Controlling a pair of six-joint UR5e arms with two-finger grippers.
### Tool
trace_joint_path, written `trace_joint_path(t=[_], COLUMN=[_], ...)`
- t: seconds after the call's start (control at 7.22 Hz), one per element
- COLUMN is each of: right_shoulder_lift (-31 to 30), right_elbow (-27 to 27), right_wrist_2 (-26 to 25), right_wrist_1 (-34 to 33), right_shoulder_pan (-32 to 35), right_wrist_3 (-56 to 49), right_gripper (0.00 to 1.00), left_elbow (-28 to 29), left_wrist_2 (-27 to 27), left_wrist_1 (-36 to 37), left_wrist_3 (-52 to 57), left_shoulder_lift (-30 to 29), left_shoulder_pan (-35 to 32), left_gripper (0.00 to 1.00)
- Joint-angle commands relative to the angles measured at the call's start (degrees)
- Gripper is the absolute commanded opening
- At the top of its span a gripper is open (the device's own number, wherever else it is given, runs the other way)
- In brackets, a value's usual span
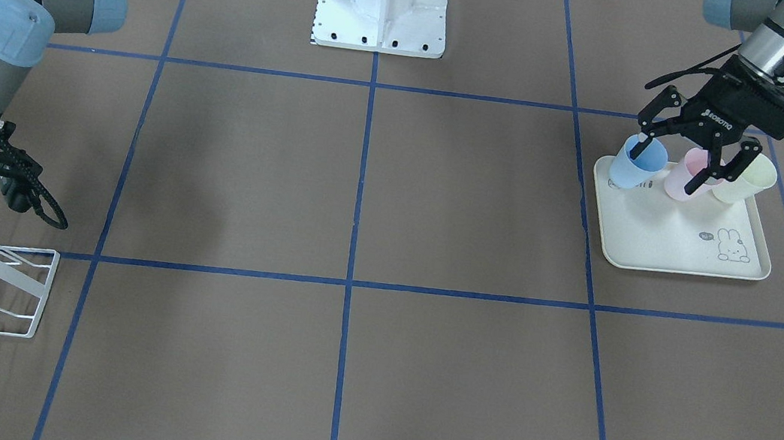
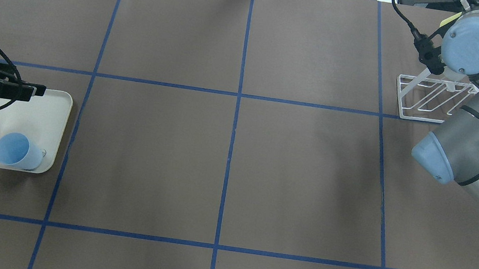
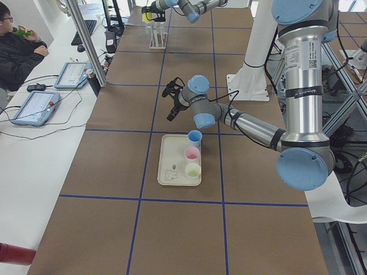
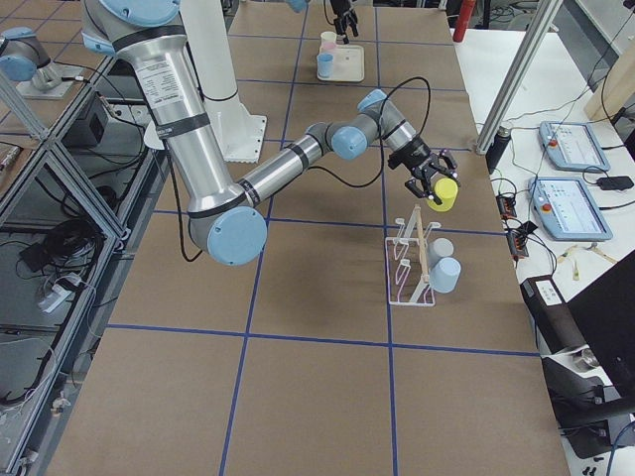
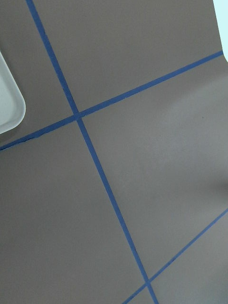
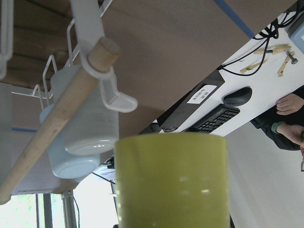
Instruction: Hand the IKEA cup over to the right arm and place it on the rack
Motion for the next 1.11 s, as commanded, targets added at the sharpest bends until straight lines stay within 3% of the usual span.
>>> trace_joint_path(t=[0.0, 0.69, 0.97], right_shoulder_lift=[-2.66, -2.14, -1.71], right_elbow=[-2.32, -7.77, -7.61], right_wrist_2=[-0.02, -0.63, -0.81], right_wrist_1=[4.98, 8.95, 8.96], right_shoulder_pan=[-0.03, -1.16, -1.52], right_wrist_3=[-0.47, 0.23, 0.67], right_gripper=[0.00, 0.00, 0.00], left_elbow=[0.06, 0.06, 0.06], left_wrist_2=[0.00, 0.00, 0.00], left_wrist_1=[-0.08, -0.08, -0.08], left_wrist_3=[-0.21, -0.21, -0.21], left_shoulder_lift=[0.03, 0.03, -0.06], left_shoulder_pan=[0.00, 0.00, 0.00], left_gripper=[1.00, 1.00, 1.00])
